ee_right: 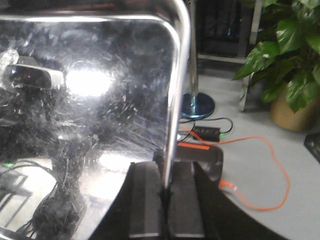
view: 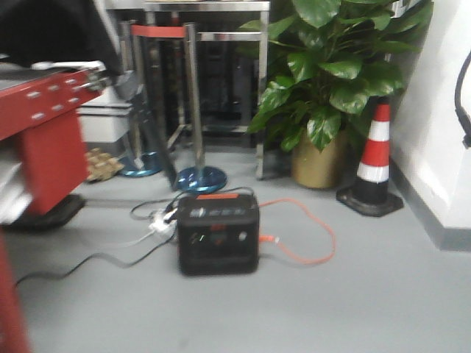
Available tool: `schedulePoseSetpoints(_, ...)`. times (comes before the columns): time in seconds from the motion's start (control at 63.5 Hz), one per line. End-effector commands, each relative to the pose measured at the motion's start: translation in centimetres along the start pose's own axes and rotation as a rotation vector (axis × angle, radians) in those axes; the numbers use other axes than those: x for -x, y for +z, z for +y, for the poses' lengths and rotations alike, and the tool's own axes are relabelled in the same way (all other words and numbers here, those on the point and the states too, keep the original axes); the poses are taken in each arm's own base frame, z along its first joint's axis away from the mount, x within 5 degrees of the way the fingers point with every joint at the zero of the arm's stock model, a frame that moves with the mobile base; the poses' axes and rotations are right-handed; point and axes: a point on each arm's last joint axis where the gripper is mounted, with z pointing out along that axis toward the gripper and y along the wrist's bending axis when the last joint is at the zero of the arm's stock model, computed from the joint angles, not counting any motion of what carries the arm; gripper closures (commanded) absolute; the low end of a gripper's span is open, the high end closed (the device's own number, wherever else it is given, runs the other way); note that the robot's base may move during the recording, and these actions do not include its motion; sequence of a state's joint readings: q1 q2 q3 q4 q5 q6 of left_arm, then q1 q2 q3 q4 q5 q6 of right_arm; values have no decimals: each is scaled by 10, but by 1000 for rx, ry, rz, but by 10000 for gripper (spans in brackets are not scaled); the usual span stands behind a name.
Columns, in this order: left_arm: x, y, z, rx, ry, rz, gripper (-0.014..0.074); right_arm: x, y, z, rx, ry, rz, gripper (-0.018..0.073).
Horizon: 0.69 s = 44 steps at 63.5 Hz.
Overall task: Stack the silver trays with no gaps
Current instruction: 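Hold the tray in both grippers while the base drives to another shelf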
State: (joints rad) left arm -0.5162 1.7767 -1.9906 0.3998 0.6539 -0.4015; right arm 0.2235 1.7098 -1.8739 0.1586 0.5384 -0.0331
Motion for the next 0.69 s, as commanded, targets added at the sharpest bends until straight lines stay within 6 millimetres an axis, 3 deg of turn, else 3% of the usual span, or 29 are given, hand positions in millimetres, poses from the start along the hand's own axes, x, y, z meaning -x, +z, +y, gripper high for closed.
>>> schedulePoseSetpoints(0.0,10,-6,2,-6,14,-62,601,12,-9,0,-2,-16,-78,638)
schedulePoseSetpoints(0.331,10,-6,2,-8,14,-66,601,7,1,-1,-4,-14,-60,638)
schedulePoseSetpoints(0.677,9,-5,2,-5,14,-62,601,-9,23,-4,-8,-11,-13,638)
